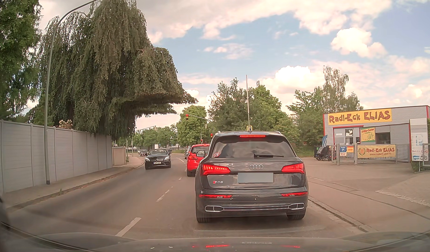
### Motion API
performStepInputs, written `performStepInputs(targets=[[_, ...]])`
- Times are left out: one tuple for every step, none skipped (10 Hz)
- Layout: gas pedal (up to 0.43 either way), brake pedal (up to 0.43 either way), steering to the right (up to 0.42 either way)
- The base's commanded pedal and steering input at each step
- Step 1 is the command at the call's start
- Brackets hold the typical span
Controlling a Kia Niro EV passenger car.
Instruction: Follow the waypoints while adhering to traffic rules and regulations
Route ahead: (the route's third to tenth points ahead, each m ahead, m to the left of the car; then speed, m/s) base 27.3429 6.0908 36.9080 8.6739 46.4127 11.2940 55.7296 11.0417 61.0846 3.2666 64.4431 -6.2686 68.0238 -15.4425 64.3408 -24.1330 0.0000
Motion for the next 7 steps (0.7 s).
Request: performStepInputs(targets=[[0.0,0.409,-0.018],[0.0,0.415,-0.018],[0.0,0.415,-0.018],[0.0,0.415,-0.018],[0.0,0.415,-0.018],[0.0,0.415,-0.018],[0.0,0.415,-0.018]])
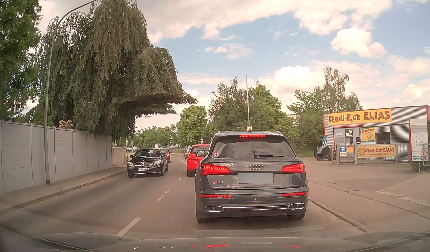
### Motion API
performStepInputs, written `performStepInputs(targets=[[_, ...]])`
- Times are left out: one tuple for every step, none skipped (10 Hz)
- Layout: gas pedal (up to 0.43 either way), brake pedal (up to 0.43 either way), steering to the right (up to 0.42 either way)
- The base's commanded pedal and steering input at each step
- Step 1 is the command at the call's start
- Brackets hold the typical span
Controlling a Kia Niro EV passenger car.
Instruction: Follow the waypoints while adhering to traffic rules and regulations
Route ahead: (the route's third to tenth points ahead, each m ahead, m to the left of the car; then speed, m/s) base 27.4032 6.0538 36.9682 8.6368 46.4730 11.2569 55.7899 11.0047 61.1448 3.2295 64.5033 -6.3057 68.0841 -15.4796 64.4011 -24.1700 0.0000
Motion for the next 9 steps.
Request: performStepInputs(targets=[[0.0,0.415,-0.018],[0.0,0.415,-0.018],[0.0,0.409,-0.018],[0.0,0.415,-0.018],[0.0,0.409,-0.018],[0.0,0.415,-0.018],[0.0,0.415,-0.018],[0.0,0.415,-0.018],[0.0,0.415,-0.018]])
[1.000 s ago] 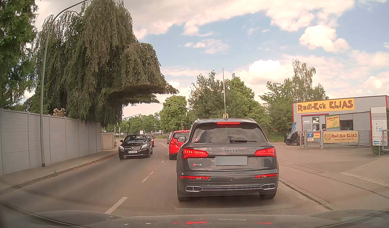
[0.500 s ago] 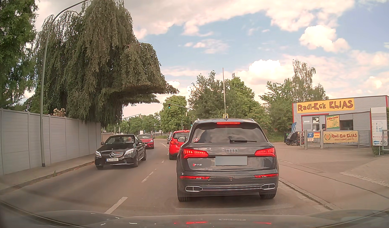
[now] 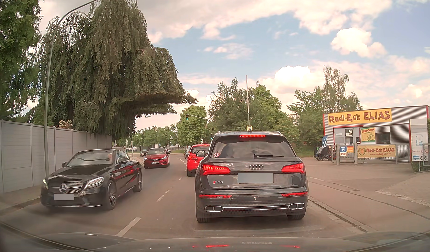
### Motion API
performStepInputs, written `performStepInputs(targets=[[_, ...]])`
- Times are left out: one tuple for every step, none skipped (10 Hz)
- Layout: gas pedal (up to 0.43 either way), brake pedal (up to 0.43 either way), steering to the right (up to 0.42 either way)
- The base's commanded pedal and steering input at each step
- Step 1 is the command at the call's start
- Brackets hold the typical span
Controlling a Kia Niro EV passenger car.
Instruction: Follow the waypoints while adhering to traffic rules and regulations
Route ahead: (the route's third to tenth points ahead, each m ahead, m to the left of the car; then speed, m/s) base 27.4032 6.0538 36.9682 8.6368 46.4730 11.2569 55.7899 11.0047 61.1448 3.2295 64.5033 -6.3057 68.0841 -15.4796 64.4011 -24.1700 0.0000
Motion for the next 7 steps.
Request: performStepInputs(targets=[[0.0,0.409,-0.018],[0.0,0.39,-0.018],[0.0,0.372,-0.018],[0.0,0.366,-0.018],[0.0,0.366,-0.018],[0.0,0.372,-0.018],[0.0,0.366,-0.018]])
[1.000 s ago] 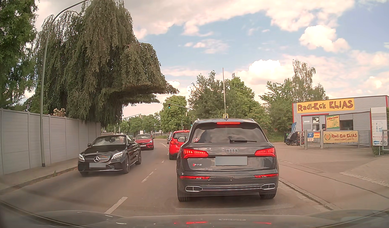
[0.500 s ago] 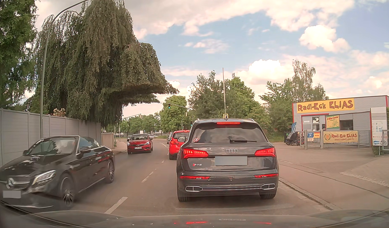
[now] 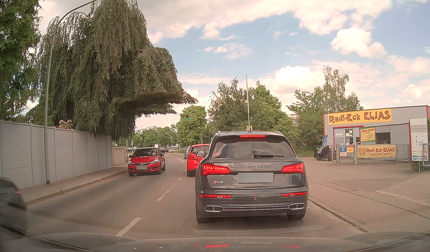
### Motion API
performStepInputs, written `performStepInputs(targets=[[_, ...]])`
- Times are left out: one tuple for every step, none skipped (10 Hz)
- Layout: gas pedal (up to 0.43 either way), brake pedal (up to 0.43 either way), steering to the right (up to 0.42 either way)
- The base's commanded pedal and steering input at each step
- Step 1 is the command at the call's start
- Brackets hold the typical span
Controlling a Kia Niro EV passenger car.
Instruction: Follow the waypoints while adhering to traffic rules and regulations
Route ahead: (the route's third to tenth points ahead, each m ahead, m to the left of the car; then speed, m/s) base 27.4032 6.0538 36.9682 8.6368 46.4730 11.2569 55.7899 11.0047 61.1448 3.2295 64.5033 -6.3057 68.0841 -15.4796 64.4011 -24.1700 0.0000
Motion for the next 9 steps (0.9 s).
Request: performStepInputs(targets=[[0.0,0.354,-0.018],[0.0,0.341,-0.018],[0.0,0.329,-0.018],[0.0,0.323,-0.018],[0.0,0.317,-0.018],[0.0,0.323,-0.018],[0.0,0.317,-0.018],[0.0,0.317,-0.018],[0.0,0.317,-0.018]])
